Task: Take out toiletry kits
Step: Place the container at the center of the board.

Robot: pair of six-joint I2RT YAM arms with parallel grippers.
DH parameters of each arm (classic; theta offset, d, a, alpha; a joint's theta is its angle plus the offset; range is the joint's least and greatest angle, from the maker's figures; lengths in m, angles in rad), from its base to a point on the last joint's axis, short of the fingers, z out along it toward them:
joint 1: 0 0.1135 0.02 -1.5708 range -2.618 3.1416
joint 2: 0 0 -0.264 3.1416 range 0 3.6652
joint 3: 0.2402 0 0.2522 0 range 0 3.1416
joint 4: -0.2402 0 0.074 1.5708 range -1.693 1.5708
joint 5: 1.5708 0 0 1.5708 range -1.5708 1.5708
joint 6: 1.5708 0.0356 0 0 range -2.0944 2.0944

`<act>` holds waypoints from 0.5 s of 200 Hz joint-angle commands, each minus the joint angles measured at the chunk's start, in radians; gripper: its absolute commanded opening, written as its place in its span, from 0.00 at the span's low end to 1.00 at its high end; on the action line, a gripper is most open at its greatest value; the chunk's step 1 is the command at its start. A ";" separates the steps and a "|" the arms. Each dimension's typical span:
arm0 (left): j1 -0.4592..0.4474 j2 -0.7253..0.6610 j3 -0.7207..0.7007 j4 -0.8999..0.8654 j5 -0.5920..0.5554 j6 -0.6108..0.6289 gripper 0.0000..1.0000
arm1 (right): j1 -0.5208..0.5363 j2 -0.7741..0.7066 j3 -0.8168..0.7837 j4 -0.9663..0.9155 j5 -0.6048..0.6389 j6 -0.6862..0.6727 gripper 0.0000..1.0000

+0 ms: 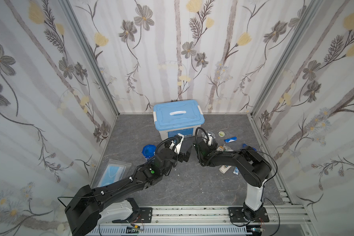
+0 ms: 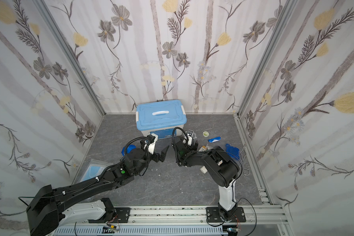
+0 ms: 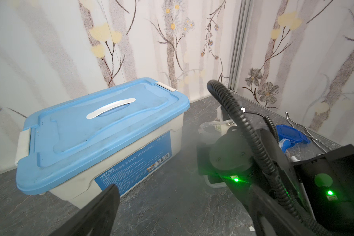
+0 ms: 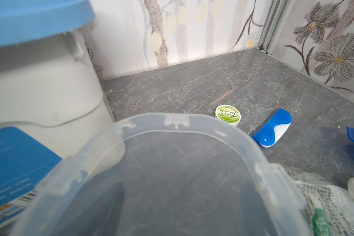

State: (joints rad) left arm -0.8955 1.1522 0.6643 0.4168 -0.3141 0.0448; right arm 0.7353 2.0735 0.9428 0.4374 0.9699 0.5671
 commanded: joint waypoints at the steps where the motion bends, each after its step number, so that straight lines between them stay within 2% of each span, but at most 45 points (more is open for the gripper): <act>1: 0.005 -0.006 -0.006 0.034 -0.010 0.003 1.00 | 0.010 0.002 -0.020 0.041 0.021 -0.030 0.93; 43: 0.007 -0.017 -0.017 0.033 -0.014 0.002 1.00 | 0.032 -0.020 -0.032 0.077 0.044 -0.054 1.00; 46: 0.006 -0.018 -0.019 0.033 -0.014 0.002 1.00 | 0.059 -0.021 -0.032 0.073 0.050 -0.052 1.00; 69: 0.007 -0.033 -0.028 0.030 -0.013 0.000 1.00 | 0.094 -0.032 -0.035 0.019 0.082 0.010 1.00; 100: 0.006 -0.053 -0.026 0.008 -0.021 -0.004 1.00 | 0.118 -0.060 -0.027 -0.108 0.056 0.128 1.00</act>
State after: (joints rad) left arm -0.8890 1.1156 0.6373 0.4152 -0.3210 0.0452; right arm 0.8394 2.0335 0.9089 0.4271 1.0042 0.5819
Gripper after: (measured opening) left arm 0.997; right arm 0.996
